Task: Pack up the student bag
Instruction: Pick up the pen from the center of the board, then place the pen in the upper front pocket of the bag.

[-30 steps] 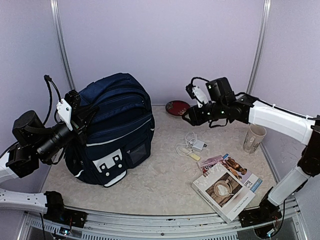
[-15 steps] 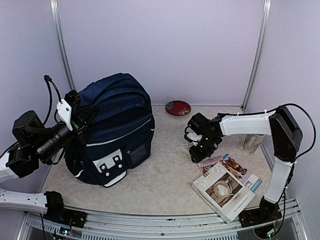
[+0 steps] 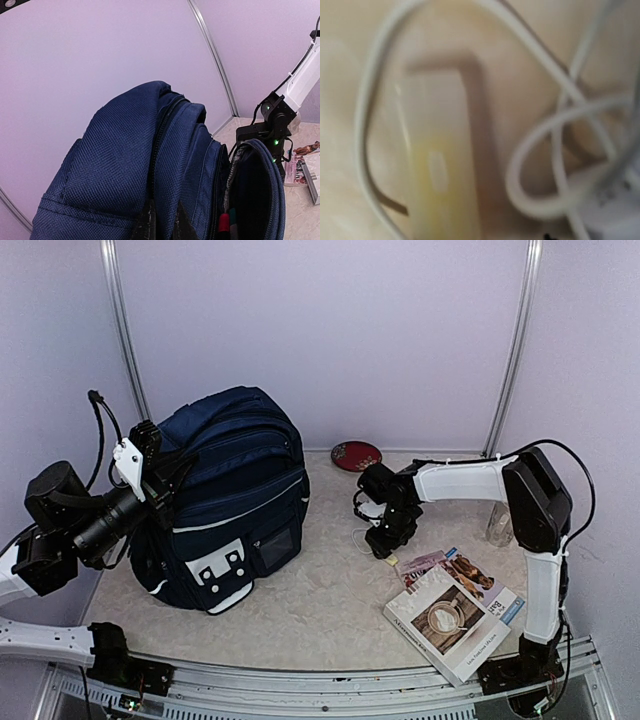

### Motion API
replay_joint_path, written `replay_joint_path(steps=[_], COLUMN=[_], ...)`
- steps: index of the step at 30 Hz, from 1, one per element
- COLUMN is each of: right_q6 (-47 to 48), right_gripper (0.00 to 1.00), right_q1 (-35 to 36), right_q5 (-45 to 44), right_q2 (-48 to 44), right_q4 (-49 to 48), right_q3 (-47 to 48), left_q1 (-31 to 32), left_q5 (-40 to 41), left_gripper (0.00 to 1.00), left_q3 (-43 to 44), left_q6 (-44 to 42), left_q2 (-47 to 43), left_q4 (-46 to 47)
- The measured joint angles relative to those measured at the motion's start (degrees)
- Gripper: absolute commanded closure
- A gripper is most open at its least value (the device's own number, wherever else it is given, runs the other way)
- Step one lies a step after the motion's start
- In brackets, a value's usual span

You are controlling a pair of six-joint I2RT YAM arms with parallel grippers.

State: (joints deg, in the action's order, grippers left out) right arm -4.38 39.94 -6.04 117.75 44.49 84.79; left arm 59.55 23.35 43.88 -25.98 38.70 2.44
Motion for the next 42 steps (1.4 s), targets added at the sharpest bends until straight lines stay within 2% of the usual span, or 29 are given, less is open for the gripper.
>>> replay_joint_path(steps=[4, 10, 14, 22, 29, 38, 42], right_q6=[1.7, 1.8, 0.9, -0.5, -2.2, -3.6, 1.0], right_gripper=[0.66, 0.62, 0.65, 0.93, 0.96, 0.96, 0.96], right_q1=[0.0, 0.0, 0.0, 0.0, 0.0, 1.0, 3.5], right_q5=[1.5, 4.9, 6.3, 7.9, 6.1, -7.4, -10.3], right_q2=[1.7, 2.1, 0.5, -3.7, -6.1, -23.5, -29.8], right_q4=[0.1, 0.1, -0.8, -3.3, -3.5, -4.3, -9.4], right_q3=[2.6, 2.6, -0.2, -6.3, -7.1, -7.4, -7.6], left_q1=[0.0, -0.2, -0.4, -0.8, -0.8, -0.8, -0.9], left_q5=[0.0, 0.0, -0.3, -0.6, -0.6, -0.7, -0.7], left_gripper=[1.00, 1.00, 1.00, 1.00, 1.00, 1.00, 1.00], left_q3=[0.0, 0.0, 0.0, 0.0, 0.0, 0.0, 0.0], left_q6=[0.0, 0.0, 0.0, 0.0, 0.0, 0.0, 0.0], left_q2=[0.0, 0.0, 0.0, 0.0, 0.0, -0.1, 0.0], left_q4=[0.0, 0.0, 0.0, 0.0, 0.0, 0.0, 0.0])
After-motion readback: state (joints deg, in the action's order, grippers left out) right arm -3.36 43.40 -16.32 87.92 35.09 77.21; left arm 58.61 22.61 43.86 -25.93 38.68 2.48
